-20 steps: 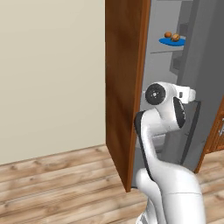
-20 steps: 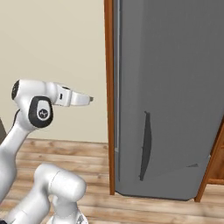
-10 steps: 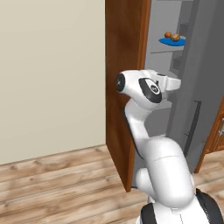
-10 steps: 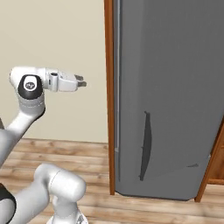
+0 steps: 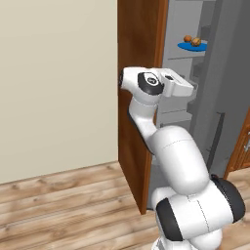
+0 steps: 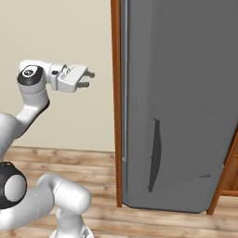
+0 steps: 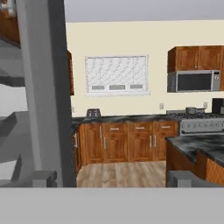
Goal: Retrieve the chicken drumstick from the fridge and place it on the saucepan with marinade on the stove.
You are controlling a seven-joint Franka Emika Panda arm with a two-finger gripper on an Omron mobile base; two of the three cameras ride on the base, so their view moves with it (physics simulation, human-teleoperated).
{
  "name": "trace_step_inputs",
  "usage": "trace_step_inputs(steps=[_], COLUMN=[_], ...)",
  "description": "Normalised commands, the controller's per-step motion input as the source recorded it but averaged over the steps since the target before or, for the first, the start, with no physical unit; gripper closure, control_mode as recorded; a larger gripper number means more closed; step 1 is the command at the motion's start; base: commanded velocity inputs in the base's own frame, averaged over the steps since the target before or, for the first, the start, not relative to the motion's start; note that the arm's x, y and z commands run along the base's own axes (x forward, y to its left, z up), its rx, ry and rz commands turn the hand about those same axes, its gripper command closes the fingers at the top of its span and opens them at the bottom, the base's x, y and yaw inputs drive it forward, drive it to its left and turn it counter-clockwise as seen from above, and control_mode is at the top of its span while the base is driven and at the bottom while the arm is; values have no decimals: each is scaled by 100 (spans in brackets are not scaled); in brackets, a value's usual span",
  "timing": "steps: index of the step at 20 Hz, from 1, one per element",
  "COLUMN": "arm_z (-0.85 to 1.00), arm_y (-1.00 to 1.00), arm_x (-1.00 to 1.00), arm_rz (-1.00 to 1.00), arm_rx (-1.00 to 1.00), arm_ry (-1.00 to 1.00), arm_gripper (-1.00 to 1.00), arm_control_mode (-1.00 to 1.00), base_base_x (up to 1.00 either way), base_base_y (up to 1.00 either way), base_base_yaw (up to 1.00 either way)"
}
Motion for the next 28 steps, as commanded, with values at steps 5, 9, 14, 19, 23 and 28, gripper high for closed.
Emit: trace_step_inputs(steps=[5, 9, 14, 19, 23, 28], arm_z=[0, 0, 0, 0, 0, -4], arm_y=[-23, -26, -36, -31, -24, -9], arm_x=[27, 33, 11, 23, 31, 23], arm_rz=[-6, 0, 1, 4, 6, 4], arm_rx=[0, 0, 0, 0, 0, 0], arm_ry=[0, 0, 0, 0, -1, -3], arm_gripper=[-100, -100, -100, -100, -100, -100], arm_control_mode=[-100, -100, -100, -100, -100, -100], base_base_x=[0, 0, 0, 0, 0, 0], base_base_y=[0, 0, 0, 0, 0, 0], base_base_yaw=[0, 0, 0, 0, 0, 0])
